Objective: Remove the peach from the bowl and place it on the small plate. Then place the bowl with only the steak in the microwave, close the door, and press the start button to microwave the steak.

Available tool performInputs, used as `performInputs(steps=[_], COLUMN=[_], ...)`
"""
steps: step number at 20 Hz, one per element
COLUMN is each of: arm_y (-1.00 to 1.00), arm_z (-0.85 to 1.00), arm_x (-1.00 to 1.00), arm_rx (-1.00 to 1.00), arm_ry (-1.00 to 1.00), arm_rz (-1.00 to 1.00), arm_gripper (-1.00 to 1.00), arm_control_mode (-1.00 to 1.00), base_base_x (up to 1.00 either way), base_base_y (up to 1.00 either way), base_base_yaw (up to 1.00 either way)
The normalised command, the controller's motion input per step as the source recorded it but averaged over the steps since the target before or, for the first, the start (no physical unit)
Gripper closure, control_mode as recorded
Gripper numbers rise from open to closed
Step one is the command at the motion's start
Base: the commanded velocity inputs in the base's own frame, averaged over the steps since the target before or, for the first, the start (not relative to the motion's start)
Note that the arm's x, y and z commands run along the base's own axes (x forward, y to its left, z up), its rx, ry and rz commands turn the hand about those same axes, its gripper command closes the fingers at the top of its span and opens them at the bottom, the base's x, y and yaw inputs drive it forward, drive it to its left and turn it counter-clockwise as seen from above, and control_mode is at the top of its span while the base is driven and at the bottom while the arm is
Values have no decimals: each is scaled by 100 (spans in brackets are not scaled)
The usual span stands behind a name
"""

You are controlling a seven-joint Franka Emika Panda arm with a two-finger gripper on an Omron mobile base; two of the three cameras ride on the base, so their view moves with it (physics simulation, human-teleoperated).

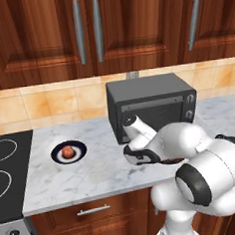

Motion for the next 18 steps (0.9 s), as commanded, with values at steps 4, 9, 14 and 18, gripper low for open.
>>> performInputs(steps=[4,9,14,18], arm_y=[6,31,30,0], arm_z=[26,80,100,70], arm_x=[-77,-59,-38,-70], arm_rx=[0,0,-1,0], arm_ry=[-2,0,0,-7], arm_rz=[21,24,14,9], arm_gripper=[100,100,100,100], arm_control_mode=[-100,-100,-100,-100], base_base_x=[0,0,0,0], base_base_y=[0,0,0,0], base_base_yaw=[0,0,0,0])
